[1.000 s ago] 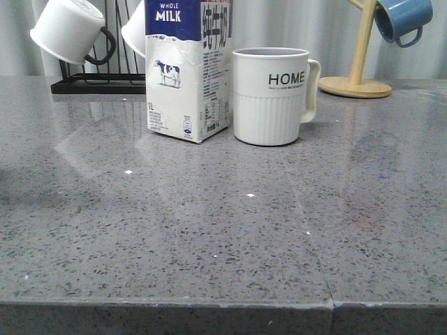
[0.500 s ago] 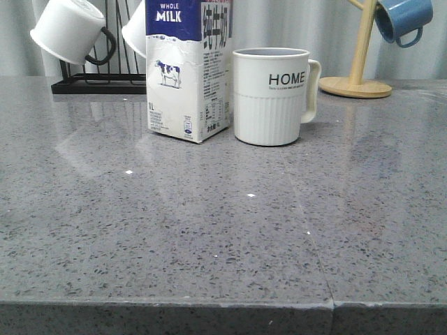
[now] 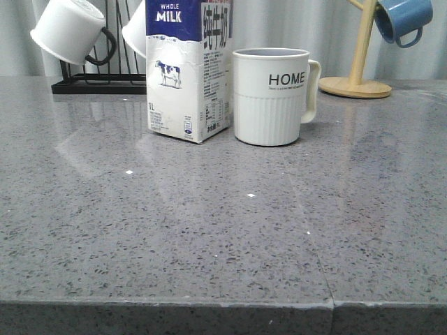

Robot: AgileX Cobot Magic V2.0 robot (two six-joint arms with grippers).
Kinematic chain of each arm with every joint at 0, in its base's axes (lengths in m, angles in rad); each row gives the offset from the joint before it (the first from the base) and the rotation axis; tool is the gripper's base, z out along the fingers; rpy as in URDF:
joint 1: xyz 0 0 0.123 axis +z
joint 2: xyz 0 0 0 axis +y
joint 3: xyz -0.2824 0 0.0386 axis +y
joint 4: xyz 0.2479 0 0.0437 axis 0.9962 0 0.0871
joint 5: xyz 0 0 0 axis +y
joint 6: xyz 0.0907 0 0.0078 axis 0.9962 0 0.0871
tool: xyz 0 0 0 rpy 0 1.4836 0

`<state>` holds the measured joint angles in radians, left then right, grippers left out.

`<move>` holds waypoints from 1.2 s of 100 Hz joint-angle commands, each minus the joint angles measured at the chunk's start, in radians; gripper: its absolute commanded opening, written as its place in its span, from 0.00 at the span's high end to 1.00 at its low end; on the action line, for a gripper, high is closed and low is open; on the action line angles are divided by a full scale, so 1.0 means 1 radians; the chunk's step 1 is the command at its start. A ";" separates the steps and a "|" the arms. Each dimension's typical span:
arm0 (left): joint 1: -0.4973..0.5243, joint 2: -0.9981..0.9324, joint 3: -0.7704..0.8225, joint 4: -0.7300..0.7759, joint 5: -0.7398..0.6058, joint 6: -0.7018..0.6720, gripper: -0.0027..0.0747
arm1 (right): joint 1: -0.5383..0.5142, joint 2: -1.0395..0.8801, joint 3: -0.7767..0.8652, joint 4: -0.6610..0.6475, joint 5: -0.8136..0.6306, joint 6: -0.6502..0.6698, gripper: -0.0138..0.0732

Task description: Place milk next to cup

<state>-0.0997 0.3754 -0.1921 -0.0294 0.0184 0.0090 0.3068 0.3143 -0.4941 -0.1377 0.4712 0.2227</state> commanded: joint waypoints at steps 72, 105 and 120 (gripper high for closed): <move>0.066 -0.411 0.245 -0.012 0.062 -0.002 0.99 | 0.000 0.009 -0.025 -0.006 -0.075 -0.003 0.91; 0.065 -0.411 0.245 -0.012 0.060 -0.002 0.99 | 0.000 0.009 -0.025 -0.006 -0.075 -0.003 0.91; 0.065 -0.411 0.245 -0.012 0.060 -0.002 0.99 | 0.000 0.009 -0.025 -0.006 -0.075 -0.003 0.91</move>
<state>-0.0270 -0.0047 -0.0077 -0.0417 0.1491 0.0090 0.3068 0.3143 -0.4919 -0.1371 0.4712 0.2227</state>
